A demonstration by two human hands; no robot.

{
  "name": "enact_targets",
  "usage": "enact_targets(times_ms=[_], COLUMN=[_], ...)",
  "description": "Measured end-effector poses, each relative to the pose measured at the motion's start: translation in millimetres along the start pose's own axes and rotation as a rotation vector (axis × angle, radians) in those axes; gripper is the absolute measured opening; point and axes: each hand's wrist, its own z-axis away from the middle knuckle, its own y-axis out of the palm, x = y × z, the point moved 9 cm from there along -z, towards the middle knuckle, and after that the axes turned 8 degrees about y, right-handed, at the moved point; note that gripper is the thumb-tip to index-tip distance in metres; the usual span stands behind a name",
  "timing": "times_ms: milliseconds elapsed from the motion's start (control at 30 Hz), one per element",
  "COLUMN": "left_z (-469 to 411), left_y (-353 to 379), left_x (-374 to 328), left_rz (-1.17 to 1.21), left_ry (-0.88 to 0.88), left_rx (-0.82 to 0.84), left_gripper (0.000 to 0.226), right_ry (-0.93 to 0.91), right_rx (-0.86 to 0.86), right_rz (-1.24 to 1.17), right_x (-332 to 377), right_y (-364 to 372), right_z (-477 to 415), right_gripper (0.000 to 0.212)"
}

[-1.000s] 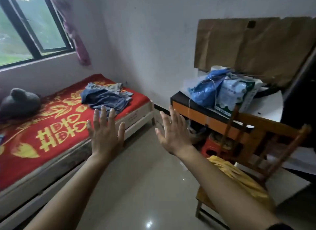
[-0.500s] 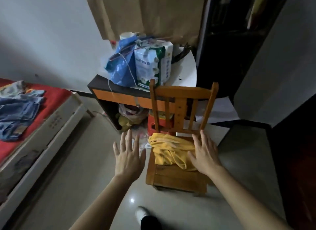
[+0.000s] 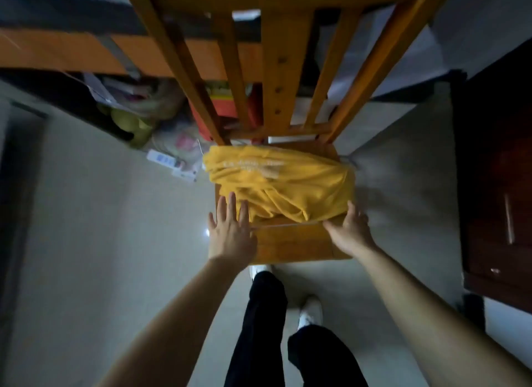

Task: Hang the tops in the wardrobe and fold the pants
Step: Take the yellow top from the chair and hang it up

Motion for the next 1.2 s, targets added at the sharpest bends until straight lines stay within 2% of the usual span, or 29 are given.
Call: enact_targets(times_ms=[100, 300, 400, 567, 633, 700, 767, 833, 900, 967, 1033, 1133, 1200], left_z=[-43, -89, -96, -98, -96, -88, -80, -72, -62, -55, -53, -41, -33], left_y=[45, 101, 106, 87, 84, 82, 81, 68, 40, 19, 9, -5, -26], left_x=[9, 17, 20, 28, 30, 27, 23, 12, -14, -45, -70, -96, -92], left_rz=[-0.017, -0.085, -0.147, -0.054, 0.014, 0.065, 0.112, 0.164, 0.182, 0.168, 0.164, 0.295, 0.484], left_ry=[0.02, 0.068, 0.121, 0.088, 0.061, 0.066, 0.055, 0.06, 0.155, 0.275, 0.392, 0.541, 0.416], left_rx=[0.075, 0.101, 0.046, 0.018, 0.011, 0.021, 0.029, -0.056, -0.201, -0.254, -0.22, -0.228, -0.265], left_gripper=[0.076, 0.073, 0.069, 0.057, 0.047, 0.047, 0.064, 0.09, 0.107, 0.112, 0.099, 0.045, 0.034], right_ry=[0.173, 0.456, 0.473, 0.403, 0.369, 0.337, 0.312, 0.27, 0.207, 0.13, 0.033, -0.095, -0.125], right_rx=[0.018, -0.007, -0.068, 0.033, 0.085, 0.106, 0.101, 0.116, 0.164, 0.212, 0.252, 0.308, 0.366], right_rz=[-0.304, -1.003, -1.186, -1.495, -1.545, -1.564, -1.565, -1.558, -1.511, -1.45, -1.396, -1.37, -1.397], right_x=[-11, -42, -49, -41, -32, -27, -23, -20, -16, -11, -3, 6, 9], right_y=[29, 75, 75, 68, 60, 52, 47, 43, 38, 29, 19, 0, -11], right_z=[-41, -106, -126, -124, -118, -104, -90, -75, -58, -39, -19, 9, 22], right_gripper=[0.084, 0.088, 0.078, 0.037, 0.035, 0.037, 0.042, 0.047, 0.05, 0.05, 0.038, 0.033, 0.034])
